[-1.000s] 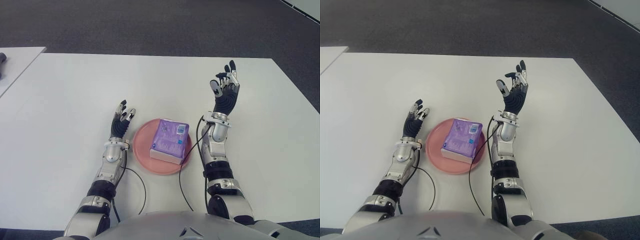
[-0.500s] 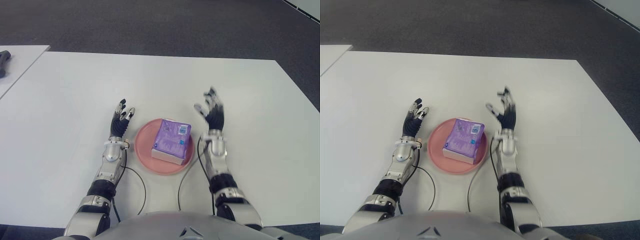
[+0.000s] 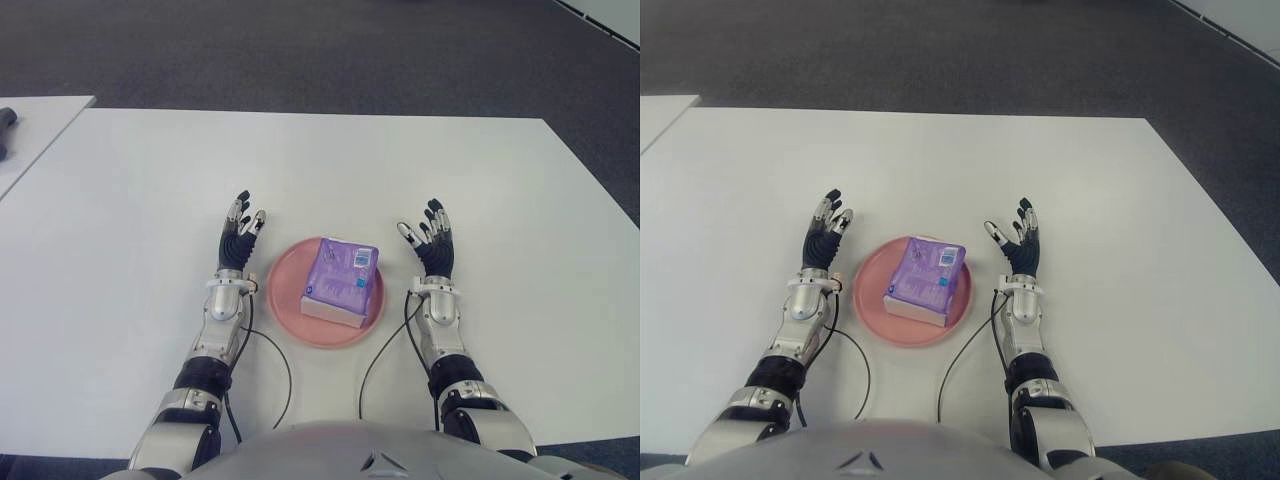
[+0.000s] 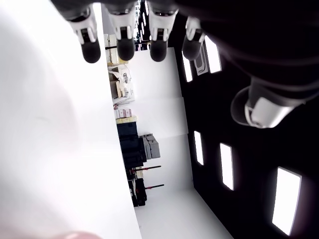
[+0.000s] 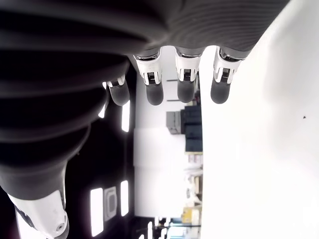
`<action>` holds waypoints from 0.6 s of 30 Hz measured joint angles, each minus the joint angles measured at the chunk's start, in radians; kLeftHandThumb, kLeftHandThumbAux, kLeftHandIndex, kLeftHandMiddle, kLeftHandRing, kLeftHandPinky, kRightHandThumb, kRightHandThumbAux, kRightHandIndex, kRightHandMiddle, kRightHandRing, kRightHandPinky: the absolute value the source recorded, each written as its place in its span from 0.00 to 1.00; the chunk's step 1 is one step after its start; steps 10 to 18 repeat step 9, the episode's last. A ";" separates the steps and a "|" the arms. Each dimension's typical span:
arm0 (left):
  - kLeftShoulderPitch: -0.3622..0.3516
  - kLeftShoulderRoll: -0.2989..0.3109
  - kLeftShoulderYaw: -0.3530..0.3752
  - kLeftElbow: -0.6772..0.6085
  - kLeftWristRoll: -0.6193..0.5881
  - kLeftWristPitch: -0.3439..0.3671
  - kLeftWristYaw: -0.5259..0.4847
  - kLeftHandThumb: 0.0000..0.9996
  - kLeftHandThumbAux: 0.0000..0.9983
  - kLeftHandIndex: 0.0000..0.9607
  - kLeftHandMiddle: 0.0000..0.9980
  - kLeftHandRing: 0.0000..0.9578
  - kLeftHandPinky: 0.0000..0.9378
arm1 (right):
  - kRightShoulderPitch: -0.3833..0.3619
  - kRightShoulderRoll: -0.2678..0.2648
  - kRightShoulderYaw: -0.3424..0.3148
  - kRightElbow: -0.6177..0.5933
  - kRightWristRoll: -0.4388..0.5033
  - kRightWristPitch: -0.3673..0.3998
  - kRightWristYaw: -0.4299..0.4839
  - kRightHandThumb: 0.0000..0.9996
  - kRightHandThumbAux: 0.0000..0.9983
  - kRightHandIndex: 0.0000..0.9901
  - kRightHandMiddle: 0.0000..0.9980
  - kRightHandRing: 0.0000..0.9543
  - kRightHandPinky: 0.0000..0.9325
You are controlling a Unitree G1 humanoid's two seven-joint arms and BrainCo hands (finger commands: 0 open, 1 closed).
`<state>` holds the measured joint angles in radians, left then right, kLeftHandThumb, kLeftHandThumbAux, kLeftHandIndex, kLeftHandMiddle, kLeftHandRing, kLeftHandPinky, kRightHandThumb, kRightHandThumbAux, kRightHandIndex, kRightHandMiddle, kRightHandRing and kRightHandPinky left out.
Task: Put the tissue paper into the plate.
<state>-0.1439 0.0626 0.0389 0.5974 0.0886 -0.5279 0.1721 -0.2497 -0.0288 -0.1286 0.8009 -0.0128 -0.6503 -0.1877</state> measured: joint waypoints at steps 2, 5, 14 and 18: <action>-0.001 0.000 0.002 0.001 0.000 0.000 0.001 0.00 0.42 0.00 0.00 0.00 0.00 | 0.003 0.004 0.003 -0.007 -0.009 -0.002 -0.013 0.00 0.68 0.00 0.00 0.00 0.00; -0.001 0.002 0.008 0.002 0.001 0.000 0.001 0.00 0.42 0.00 0.00 0.00 0.00 | 0.008 0.008 0.007 -0.016 -0.024 -0.014 -0.033 0.00 0.67 0.00 0.00 0.00 0.00; -0.001 0.003 0.015 0.002 0.002 0.000 0.002 0.00 0.41 0.00 0.00 0.00 0.00 | 0.010 0.008 0.015 -0.017 -0.041 -0.034 -0.052 0.00 0.68 0.00 0.00 0.00 0.00; -0.001 0.003 0.015 0.002 0.002 0.000 0.002 0.00 0.41 0.00 0.00 0.00 0.00 | 0.010 0.008 0.015 -0.017 -0.041 -0.034 -0.052 0.00 0.68 0.00 0.00 0.00 0.00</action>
